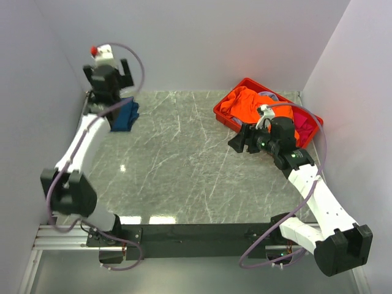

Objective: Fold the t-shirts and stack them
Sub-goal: Neatly place the folded tshirt to the corner

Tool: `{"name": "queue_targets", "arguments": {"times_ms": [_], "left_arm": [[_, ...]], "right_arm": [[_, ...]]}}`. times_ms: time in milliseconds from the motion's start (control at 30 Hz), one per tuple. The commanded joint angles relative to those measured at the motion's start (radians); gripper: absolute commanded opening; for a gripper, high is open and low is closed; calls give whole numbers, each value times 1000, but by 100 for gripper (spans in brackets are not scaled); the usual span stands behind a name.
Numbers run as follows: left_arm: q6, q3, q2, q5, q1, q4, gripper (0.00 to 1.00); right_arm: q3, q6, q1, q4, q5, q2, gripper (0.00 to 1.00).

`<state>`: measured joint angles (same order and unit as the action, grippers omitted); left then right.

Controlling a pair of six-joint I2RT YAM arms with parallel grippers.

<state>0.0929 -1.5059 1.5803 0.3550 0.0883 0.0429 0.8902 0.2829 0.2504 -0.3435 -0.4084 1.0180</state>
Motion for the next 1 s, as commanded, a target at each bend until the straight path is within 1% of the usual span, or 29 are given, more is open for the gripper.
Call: {"name": "queue_targets", "arguments": {"times_ms": [0, 33, 100, 133, 200, 233, 300, 333, 400, 500, 667, 800, 967], "left_arm": [[96, 206, -128, 168, 135, -121, 99], [120, 283, -156, 185, 210, -124, 99], [195, 378, -230, 194, 280, -107, 99], [215, 409, -253, 182, 347, -103, 99], [260, 485, -307, 177, 418, -81, 99], [275, 506, -321, 182, 486, -71, 99], [332, 542, -353, 215, 548, -11, 99], [343, 555, -362, 220, 600, 1, 99], [364, 587, -391, 242, 668, 17, 99], [372, 619, -422, 294, 724, 8, 99], [378, 644, -444, 254, 755, -34, 99], [393, 632, -447, 289, 783, -8, 99], [401, 636, -473, 302, 801, 9, 99]], "right_arm": [[-16, -1, -5, 60, 2, -19, 80], [-25, -1, -5, 66, 9, -22, 81], [-34, -2, -5, 70, 26, -29, 81], [-42, -2, -5, 70, 45, -29, 81], [-48, -8, -3, 70, 68, -30, 81], [-56, -8, -5, 70, 89, -32, 81], [-68, -7, -5, 74, 106, -41, 81], [-79, -4, -5, 77, 117, -50, 81], [-86, -1, -5, 75, 147, -62, 81], [-97, 13, -5, 64, 177, -90, 81], [-114, 36, -5, 64, 175, -140, 81], [-125, 41, -5, 58, 197, -160, 81], [-126, 48, -7, 58, 181, -156, 81]]}}
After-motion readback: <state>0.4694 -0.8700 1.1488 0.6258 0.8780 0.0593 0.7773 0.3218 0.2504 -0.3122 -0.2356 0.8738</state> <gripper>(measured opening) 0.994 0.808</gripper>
